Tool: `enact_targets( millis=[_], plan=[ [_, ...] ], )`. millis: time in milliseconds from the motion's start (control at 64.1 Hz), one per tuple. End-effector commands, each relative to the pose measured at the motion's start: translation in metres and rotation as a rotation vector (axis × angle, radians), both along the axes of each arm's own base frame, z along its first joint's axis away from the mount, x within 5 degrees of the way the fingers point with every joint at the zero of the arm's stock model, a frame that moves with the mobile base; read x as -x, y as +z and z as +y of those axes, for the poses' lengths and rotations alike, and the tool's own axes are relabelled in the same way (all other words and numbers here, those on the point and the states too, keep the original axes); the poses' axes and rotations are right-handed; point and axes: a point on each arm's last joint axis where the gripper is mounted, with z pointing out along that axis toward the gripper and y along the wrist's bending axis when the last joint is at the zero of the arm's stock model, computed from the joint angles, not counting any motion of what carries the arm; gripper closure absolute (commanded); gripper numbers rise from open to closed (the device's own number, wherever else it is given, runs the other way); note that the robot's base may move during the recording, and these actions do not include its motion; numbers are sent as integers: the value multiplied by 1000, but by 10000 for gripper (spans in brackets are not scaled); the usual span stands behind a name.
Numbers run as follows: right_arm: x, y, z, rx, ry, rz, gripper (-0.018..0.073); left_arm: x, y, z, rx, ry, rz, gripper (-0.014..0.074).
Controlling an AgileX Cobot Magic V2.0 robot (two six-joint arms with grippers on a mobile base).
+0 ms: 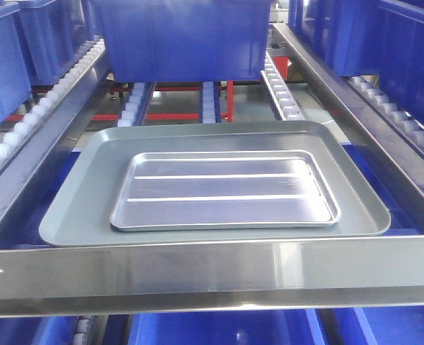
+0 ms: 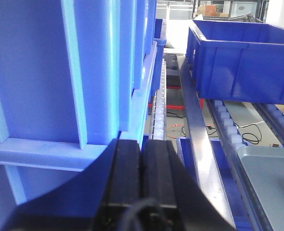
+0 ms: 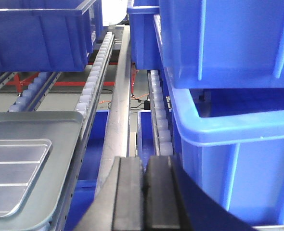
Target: Grab silver tray and stack on right shelf
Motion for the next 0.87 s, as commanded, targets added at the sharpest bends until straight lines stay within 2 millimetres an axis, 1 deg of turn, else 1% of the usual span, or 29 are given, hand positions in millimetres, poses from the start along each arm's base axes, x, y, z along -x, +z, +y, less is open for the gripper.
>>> enact_targets(
  millis=[0, 858],
  plan=[
    [4, 17, -1, 15, -12, -137, 503, 2, 3, 0, 5, -1, -86, 689],
    [4, 17, -1, 15, -12, -137, 503, 2, 3, 0, 5, -1, -86, 689]
  ],
)
